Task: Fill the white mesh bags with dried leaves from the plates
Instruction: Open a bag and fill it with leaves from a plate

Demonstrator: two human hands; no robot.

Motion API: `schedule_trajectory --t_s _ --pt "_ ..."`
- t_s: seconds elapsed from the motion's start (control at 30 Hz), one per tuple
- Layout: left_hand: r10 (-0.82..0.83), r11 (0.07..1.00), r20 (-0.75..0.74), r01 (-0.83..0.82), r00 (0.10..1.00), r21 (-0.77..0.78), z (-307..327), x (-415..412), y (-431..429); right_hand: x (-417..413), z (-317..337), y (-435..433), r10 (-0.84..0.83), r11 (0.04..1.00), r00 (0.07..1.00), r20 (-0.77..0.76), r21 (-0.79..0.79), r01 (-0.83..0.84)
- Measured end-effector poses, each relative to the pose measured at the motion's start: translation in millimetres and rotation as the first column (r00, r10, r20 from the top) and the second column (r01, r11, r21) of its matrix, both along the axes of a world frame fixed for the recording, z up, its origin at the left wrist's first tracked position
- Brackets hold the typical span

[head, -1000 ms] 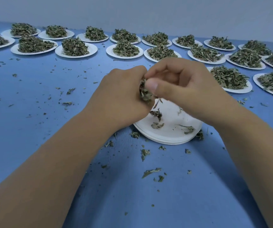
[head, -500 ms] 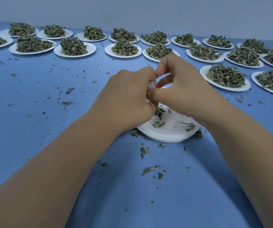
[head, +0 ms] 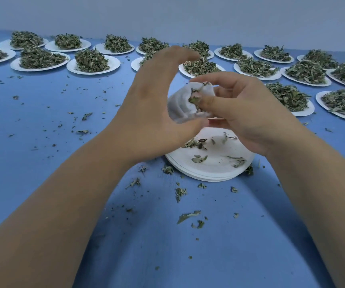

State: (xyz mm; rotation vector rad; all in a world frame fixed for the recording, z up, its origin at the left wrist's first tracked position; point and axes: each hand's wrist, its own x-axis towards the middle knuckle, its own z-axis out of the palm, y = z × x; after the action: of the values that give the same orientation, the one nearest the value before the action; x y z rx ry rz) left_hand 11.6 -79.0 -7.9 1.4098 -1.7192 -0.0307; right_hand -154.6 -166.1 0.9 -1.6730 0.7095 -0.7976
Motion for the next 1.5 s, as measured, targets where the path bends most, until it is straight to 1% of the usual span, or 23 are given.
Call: schedule_trajectory --t_s 0.1,0.2,0.3,0.4,0.5,0.57,0.63,0.73,0.8,0.87,0.97,1.1,1.2,1.33,1.4,1.5 --pt "0.045 0.999 -0.074 -0.046 0.996 -0.018 4.9 -3.3 4.1 -1.3 0.1 0.0 -0.055 0.998 0.998 -0.009 -0.012 0.055" --pt "0.175 0.984 -0.095 -0.178 0.98 -0.029 4.1 -8.8 1.9 1.7 -1.0 3.0 -0.084 0.996 0.996 0.001 -0.03 0.084" --pt "0.158 0.987 -0.155 -0.157 0.975 0.024 -0.2 -11.7 -1.5 3.8 -2.9 3.5 -0.128 0.988 0.992 0.011 -0.084 0.129" --pt "0.195 0.981 -0.143 -0.195 0.97 0.019 -3.6 -11.9 -3.7 5.6 -4.8 2.6 -0.168 0.97 0.985 -0.029 -0.185 0.16" --pt "0.228 0.974 -0.156 -0.225 0.961 0.032 -2.4 -9.6 -5.0 7.9 -7.6 0.8 -0.205 0.953 0.977 -0.066 -0.239 0.184" --pt "0.199 0.98 -0.226 -0.195 0.954 0.042 0.2 -8.7 -5.4 9.8 -8.8 -0.6 -0.244 0.941 0.964 -0.108 -0.269 0.207" --pt "0.114 0.993 -0.298 -0.104 0.948 0.049 3.4 -11.1 -3.2 13.0 -8.4 -1.3 -0.294 0.924 0.943 -0.154 -0.297 0.24" --pt "0.013 0.998 -0.319 0.009 0.948 0.065 5.1 -16.4 -0.3 18.8 -5.5 -1.5 -0.369 0.89 0.912 -0.176 -0.351 0.292" --pt "0.015 0.997 -0.33 0.009 0.944 0.071 4.9 -15.7 -0.8 21.1 -4.9 -1.8 -0.386 0.881 0.908 -0.16 -0.355 0.312" --pt "0.06 0.997 -0.348 -0.041 0.935 0.06 3.6 -11.1 -3.4 20.2 -6.8 -2.0 -0.389 0.875 0.909 -0.151 -0.37 0.313" --pt "0.163 0.986 -0.321 -0.16 0.933 0.037 0.9 -4.3 -7.3 15.7 -8.8 -0.4 -0.345 0.886 0.921 -0.182 -0.388 0.255" --pt "0.21 0.977 -0.319 -0.208 0.924 0.042 0.2 -3.2 -7.3 7.4 -5.1 2.7 -0.214 0.94 0.961 -0.175 -0.306 0.154" --pt "0.18 0.983 -0.359 -0.177 0.916 0.04 2.3 -3.8 -5.7 2.9 0.0 3.2 -0.201 0.945 0.968 -0.147 -0.291 0.152" --pt "0.105 0.994 -0.388 -0.095 0.916 0.045 5.9 -7.2 -3.0 6.0 -3.1 -0.7 -0.292 0.91 0.944 -0.153 -0.35 0.224" --pt "0.067 0.998 -0.396 -0.053 0.916 0.045 6.8 -8.1 -2.0 9.5 -5.0 -2.1 -0.309 0.901 0.938 -0.159 -0.365 0.235" --pt "0.035 0.998 -0.323 -0.015 0.946 0.066 8.8 -1.4 -0.3 13.9 -0.1 -2.8 -0.247 0.921 0.959 -0.136 -0.34 0.189"
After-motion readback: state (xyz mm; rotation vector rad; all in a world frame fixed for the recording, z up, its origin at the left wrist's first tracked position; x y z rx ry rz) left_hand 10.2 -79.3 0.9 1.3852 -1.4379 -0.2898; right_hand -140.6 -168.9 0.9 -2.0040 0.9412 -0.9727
